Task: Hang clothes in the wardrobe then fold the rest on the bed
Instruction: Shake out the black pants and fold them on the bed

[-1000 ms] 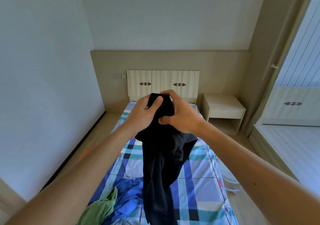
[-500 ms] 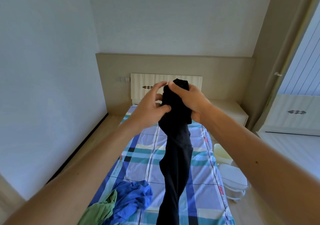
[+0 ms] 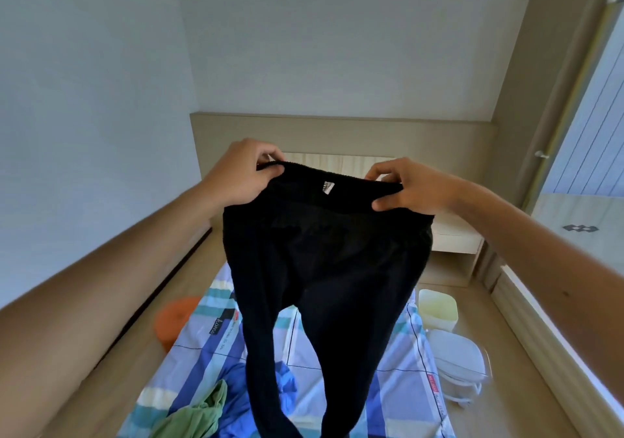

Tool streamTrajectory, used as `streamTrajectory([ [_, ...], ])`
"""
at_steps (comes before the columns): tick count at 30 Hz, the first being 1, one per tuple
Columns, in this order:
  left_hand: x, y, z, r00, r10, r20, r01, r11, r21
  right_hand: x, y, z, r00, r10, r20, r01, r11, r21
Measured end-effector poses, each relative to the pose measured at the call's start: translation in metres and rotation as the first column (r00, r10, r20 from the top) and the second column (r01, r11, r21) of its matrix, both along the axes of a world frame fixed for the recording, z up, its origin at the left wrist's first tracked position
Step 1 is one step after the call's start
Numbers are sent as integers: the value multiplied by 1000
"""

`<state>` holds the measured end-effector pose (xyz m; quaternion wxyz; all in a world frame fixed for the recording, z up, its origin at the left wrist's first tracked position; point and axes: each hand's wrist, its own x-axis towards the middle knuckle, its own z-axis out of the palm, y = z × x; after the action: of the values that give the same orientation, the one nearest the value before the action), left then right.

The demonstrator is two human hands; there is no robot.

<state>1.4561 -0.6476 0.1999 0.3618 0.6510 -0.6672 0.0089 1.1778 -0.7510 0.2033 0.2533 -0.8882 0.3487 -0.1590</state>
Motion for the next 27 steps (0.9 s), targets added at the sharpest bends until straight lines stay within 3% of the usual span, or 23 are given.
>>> streamTrajectory([
  [3,17,0,6,991,0,133,-8,998,63,-11,-8,7,998,-42,-37,39,995,-88],
  [5,29,1,8,977,22,213,-48,992,120,-18,-12,12,998,-57,-38,54,996,-74],
  [7,42,2,10,979,26,201,-72,973,221,-22,-14,15,997,-69,-29,69,998,-11],
  [11,47,8,12,978,-89,-186,163,889,429,-29,-22,15,998,-50,45,42,985,169],
  [15,47,13,3,824,-114,-554,398,813,424,-36,-23,8,963,10,271,-127,899,419],
  [17,47,15,0,759,-151,-634,467,804,368,-35,-20,2,928,-3,373,-178,875,450],
  [19,44,17,-1,790,-255,-557,492,805,330,-33,-20,-3,913,37,406,-227,873,432],
  [22,39,20,-4,910,-298,-287,391,846,361,-39,-25,-4,934,143,327,-290,838,462],
  [25,37,19,-13,958,-287,-14,275,904,328,-43,-27,-5,982,128,137,-173,898,405],
  [27,37,15,-19,960,-280,3,270,929,254,-39,-27,-8,994,63,94,-91,940,329],
])
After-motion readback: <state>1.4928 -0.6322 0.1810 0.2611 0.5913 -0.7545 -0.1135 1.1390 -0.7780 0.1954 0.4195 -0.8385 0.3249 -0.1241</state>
